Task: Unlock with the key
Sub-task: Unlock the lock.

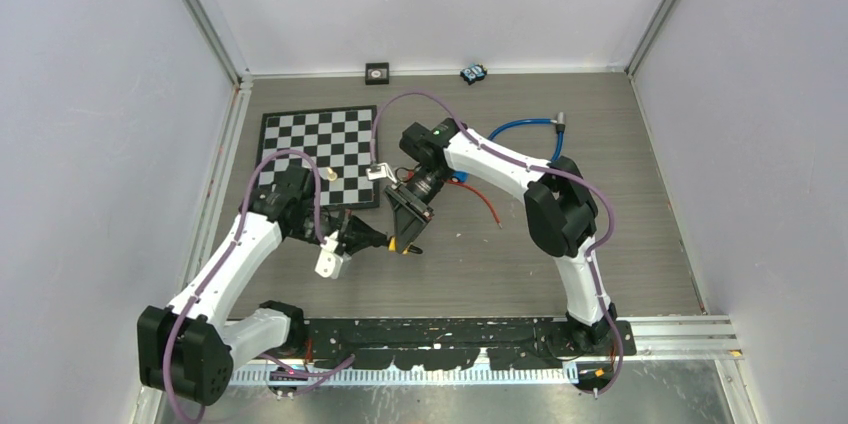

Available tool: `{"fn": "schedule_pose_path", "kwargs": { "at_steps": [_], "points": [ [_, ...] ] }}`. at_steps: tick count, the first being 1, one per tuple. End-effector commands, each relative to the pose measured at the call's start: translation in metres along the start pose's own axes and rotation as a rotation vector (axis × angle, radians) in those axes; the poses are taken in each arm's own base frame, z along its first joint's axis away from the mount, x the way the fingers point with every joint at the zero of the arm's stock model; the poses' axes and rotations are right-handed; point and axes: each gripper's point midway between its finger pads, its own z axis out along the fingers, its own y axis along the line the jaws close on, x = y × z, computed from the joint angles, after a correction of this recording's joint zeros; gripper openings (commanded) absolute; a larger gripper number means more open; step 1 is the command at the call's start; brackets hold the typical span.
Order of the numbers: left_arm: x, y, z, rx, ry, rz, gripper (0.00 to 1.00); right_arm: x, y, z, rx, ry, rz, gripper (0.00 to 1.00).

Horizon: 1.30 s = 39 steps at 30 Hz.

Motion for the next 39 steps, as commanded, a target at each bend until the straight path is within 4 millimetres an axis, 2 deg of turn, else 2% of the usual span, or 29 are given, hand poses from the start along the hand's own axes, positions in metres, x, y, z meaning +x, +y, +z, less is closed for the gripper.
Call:
{"fn": "schedule_pose_path", "kwargs": {
  "at_steps": [1, 9, 17, 20, 22, 26, 30, 36, 38, 39],
  "points": [
    [0.000, 0.011, 0.003, 0.035, 0.021, 0.494, 0.00, -0.020, 0.029, -0.002, -0.148, -0.076, -0.036, 0.00],
    [0.025, 0.000, 0.005, 0.094, 0.098, 0.683, 0.00, -0.023, 0.029, -0.004, -0.189, -0.094, -0.008, 0.00],
    [0.054, 0.011, 0.007, 0.029, 0.195, 0.904, 0.00, -0.024, 0.027, -0.003, -0.225, -0.099, 0.014, 0.00],
    [0.062, 0.031, 0.007, -0.108, 0.256, 1.061, 0.00, -0.024, 0.025, -0.002, -0.226, -0.097, 0.020, 0.00],
    [0.057, 0.042, 0.006, -0.248, 0.272, 1.081, 0.00, -0.023, 0.024, -0.001, -0.225, -0.096, 0.022, 0.00],
    [0.050, 0.053, -0.003, -0.309, 0.331, 1.120, 0.00, -0.024, 0.022, -0.001, -0.220, -0.095, 0.024, 0.00],
    [0.044, 0.049, -0.003, -0.330, 0.324, 1.138, 0.00, -0.024, 0.022, 0.000, -0.214, -0.093, 0.021, 0.00],
    [0.050, 0.049, -0.008, -0.379, 0.343, 1.007, 0.00, -0.020, 0.020, -0.003, -0.153, -0.090, 0.002, 0.00],
    [0.054, 0.053, -0.012, -0.406, 0.359, 0.939, 0.05, -0.019, 0.019, -0.005, -0.125, -0.094, -0.011, 0.00],
    [0.057, 0.055, -0.014, -0.418, 0.369, 0.898, 0.12, -0.018, 0.018, -0.007, -0.108, -0.095, -0.017, 0.00]
  ]
}}
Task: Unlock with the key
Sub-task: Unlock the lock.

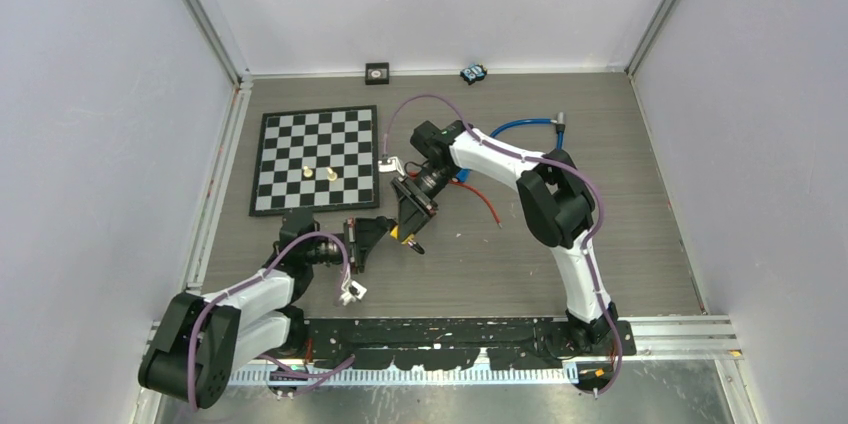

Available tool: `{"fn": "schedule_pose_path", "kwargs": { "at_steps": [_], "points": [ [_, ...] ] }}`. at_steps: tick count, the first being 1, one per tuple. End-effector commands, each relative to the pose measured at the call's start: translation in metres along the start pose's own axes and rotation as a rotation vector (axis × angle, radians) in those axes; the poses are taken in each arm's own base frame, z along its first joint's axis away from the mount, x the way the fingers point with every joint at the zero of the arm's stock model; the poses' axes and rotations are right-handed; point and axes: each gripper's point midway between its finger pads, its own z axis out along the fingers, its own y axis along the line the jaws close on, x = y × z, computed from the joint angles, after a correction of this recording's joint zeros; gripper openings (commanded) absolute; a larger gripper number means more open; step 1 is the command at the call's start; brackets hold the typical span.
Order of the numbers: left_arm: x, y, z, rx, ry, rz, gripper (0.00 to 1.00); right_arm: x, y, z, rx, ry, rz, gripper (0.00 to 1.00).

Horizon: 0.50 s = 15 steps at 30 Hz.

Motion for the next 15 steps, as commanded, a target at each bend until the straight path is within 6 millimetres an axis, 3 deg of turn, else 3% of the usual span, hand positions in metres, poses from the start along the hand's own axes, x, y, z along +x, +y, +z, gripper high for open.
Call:
{"fn": "schedule_pose_path", "kwargs": {
  "at_steps": [1, 4, 8, 10, 15],
  "points": [
    [0.037, 0.036, -0.010, -0.074, 0.166, 0.022, 0.20, -0.003, 0.071, -0.003, -0.121, -0.019, -0.112, 0.00],
    [0.044, 0.024, -0.012, -0.053, 0.203, -0.094, 0.46, -0.004, 0.067, -0.014, -0.067, -0.042, -0.130, 0.00],
    [0.046, -0.001, -0.013, 0.008, 0.234, -0.231, 0.91, -0.004, 0.066, -0.027, 0.007, -0.054, -0.169, 0.00],
    [0.048, -0.010, -0.015, 0.024, 0.257, -0.298, 0.98, -0.002, 0.062, -0.032, 0.050, -0.053, -0.186, 0.00],
    [0.053, -0.018, -0.020, -0.003, 0.317, -0.507, 1.00, 0.011, 0.046, -0.047, 0.198, -0.015, -0.249, 0.00]
  ]
}}
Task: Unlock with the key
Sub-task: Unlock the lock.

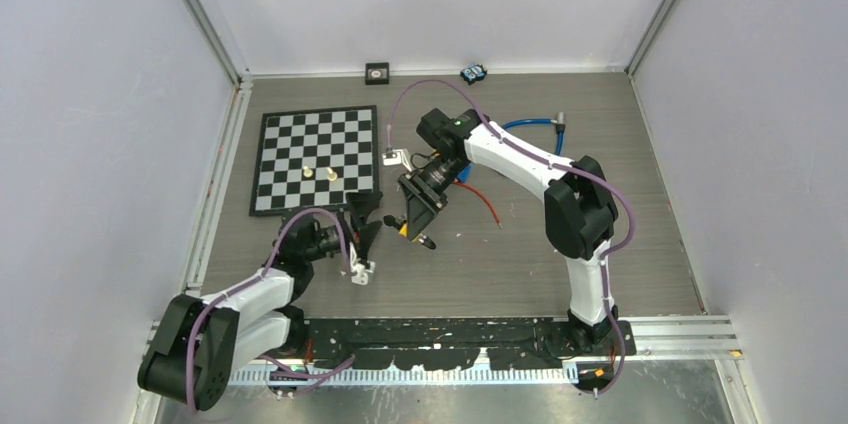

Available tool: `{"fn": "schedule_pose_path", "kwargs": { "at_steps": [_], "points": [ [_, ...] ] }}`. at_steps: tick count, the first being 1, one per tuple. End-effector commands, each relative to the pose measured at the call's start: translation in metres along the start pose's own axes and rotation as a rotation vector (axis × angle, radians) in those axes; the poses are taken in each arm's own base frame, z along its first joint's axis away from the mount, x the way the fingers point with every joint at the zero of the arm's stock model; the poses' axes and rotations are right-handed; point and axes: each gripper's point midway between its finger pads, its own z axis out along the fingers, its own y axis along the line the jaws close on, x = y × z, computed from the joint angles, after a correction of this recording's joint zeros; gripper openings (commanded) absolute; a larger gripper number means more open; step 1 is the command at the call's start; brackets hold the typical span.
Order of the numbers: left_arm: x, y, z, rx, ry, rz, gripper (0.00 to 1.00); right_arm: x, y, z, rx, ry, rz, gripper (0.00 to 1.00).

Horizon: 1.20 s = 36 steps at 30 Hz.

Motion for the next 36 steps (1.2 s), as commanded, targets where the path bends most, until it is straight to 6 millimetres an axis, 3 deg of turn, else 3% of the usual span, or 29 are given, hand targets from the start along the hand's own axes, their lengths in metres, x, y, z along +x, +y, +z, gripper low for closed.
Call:
{"fn": "schedule_pose_path", "kwargs": {
  "at_steps": [1, 6, 11, 20, 23, 27, 36],
  "points": [
    [0.013, 0.006, -0.003, -0.028, 0.069, -0.233, 1.00, 0.007, 0.006, -0.026, 0.142, 0.014, -0.124, 0.00],
    [0.019, 0.004, -0.001, 0.001, 0.113, -0.616, 0.99, 0.012, -0.020, -0.045, 0.365, 0.024, -0.210, 0.00],
    [0.011, 0.010, 0.001, 0.063, 0.157, -1.092, 0.90, 0.013, -0.034, -0.059, 0.511, -0.001, -0.294, 0.00],
    [-0.049, 0.045, 0.008, 0.302, -0.010, -1.707, 0.78, 0.013, -0.045, -0.065, 0.753, 0.020, -0.488, 0.00],
    [-0.056, 0.061, 0.015, 0.387, -0.042, -1.920, 0.76, 0.009, -0.045, -0.064, 0.827, 0.032, -0.547, 0.00],
    [-0.051, 0.063, 0.034, 0.526, -0.044, -2.240, 0.72, 0.003, -0.043, -0.064, 0.883, 0.030, -0.577, 0.00],
    [-0.063, 0.053, 0.063, 0.616, -0.003, -2.360, 0.73, -0.005, -0.041, -0.067, 0.936, 0.013, -0.572, 0.00]
  ]
}}
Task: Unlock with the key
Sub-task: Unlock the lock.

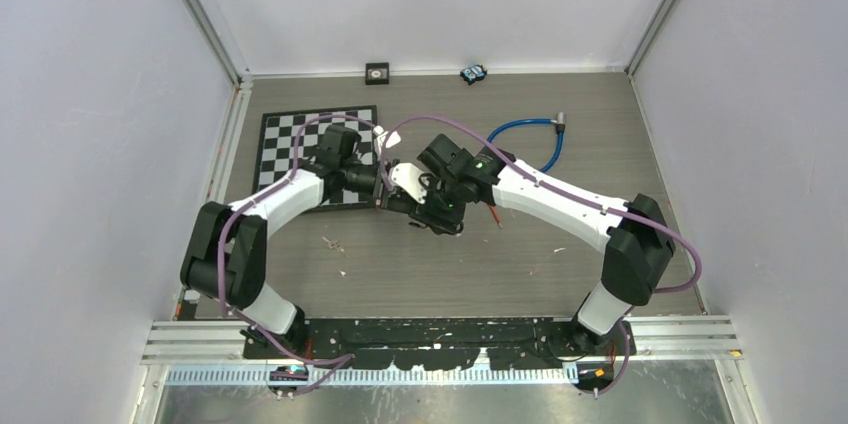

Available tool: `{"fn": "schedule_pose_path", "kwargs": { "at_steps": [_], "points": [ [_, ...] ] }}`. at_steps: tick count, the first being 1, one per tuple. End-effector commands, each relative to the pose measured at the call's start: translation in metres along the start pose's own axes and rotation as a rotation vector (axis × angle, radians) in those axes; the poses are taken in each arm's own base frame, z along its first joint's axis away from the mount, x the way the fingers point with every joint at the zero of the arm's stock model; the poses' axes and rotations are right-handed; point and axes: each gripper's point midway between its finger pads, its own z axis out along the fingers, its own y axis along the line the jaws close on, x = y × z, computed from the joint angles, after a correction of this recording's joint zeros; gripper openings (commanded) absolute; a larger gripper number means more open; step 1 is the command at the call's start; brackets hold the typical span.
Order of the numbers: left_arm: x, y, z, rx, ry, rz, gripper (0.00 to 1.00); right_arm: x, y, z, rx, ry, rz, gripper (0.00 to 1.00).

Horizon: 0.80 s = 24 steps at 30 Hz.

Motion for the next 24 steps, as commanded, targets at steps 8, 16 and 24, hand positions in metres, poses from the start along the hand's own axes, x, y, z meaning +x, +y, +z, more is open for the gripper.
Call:
{"fn": "schedule_pose_path", "kwargs": {
  "at_steps": [8, 16, 24],
  "points": [
    [-0.009, -0.013, 0.029, 0.052, 0.024, -0.105, 0.73, -0.031, -0.016, -0.021, 0.116, -0.102, -0.004, 0.00],
    [-0.017, -0.005, 0.038, 0.076, 0.006, -0.134, 0.69, -0.031, -0.017, -0.023, 0.131, -0.115, -0.001, 0.00],
    [-0.007, -0.006, 0.056, 0.106, 0.049, -0.181, 0.61, -0.035, -0.027, -0.019, 0.171, -0.105, 0.030, 0.00]
  ]
}}
